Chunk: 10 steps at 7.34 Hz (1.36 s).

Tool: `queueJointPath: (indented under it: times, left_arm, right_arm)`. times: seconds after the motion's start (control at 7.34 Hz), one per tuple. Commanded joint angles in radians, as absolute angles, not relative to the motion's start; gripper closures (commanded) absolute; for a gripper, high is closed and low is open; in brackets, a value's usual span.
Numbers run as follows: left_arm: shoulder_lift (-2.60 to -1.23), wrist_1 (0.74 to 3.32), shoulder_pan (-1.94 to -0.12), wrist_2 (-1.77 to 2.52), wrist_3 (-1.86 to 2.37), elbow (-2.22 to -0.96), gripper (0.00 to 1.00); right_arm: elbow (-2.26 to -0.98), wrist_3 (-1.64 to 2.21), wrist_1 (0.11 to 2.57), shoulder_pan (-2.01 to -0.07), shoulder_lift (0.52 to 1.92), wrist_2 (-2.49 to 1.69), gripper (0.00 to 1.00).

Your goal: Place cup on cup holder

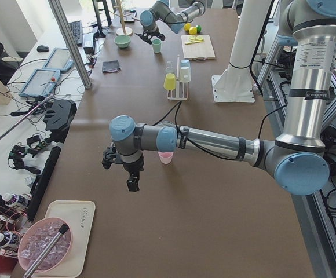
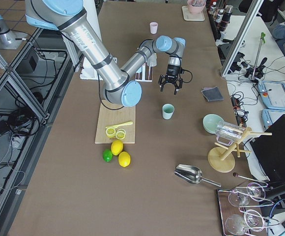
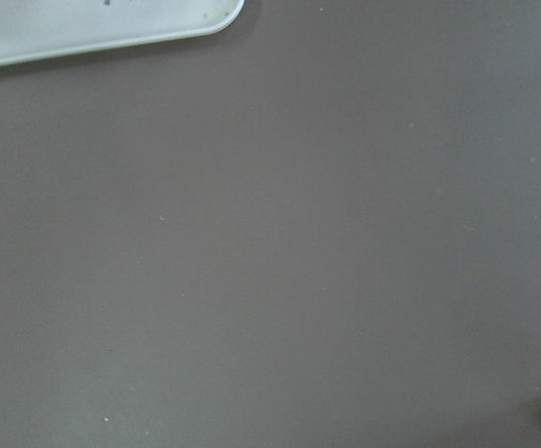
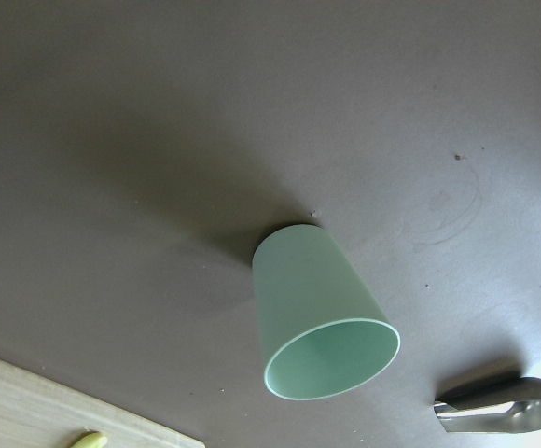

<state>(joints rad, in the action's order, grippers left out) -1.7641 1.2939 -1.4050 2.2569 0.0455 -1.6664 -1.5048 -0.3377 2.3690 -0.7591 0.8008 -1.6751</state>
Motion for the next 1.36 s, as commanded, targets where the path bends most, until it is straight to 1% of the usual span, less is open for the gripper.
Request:
queueJointPath:
  times: [0.0, 0.27, 0.41, 0.54, 0.95, 1.09, 1.23]
  left_arm:
    - [-1.935, 1.058, -1.316, 2.243, 0.046, -1.652, 0.02]
    - [-1.965, 1.008, -1.301, 2.255, 0.038, -1.670, 0.02]
    - [-1.976, 1.009, -1.255, 2.258, 0.035, -1.648, 0.02]
    - [-1.982, 1.008, -1.247, 2.258, 0.035, -1.635, 0.02]
    - [-1.980, 0.993, -1.235, 2.338, 0.035, -1.608, 0.02]
    - [-1.982, 0.988, -1.177, 2.338, 0.032, -1.602, 0.02]
    - [-1.994, 0.986, -1.110, 2.336, 0.032, -1.576, 0.02]
  right_arm:
    - [-1.435, -0.405, 2.364, -0.729, 0.788, -1.603, 0.00]
    - [-1.392, -0.457, 2.329, -0.718, 0.788, -1.550, 0.00]
    - [-1.373, -0.457, 2.323, -0.716, 0.788, -1.537, 0.00]
    - [-1.340, -0.457, 2.319, -0.706, 0.785, -1.513, 0.00]
    - [-1.318, -0.462, 2.316, -0.677, 0.785, -1.483, 0.00]
    - [-1.312, -0.488, 2.309, -0.673, 0.787, -1.482, 0.00]
    - [-1.275, -0.498, 2.269, -0.663, 0.787, -1.473, 0.00]
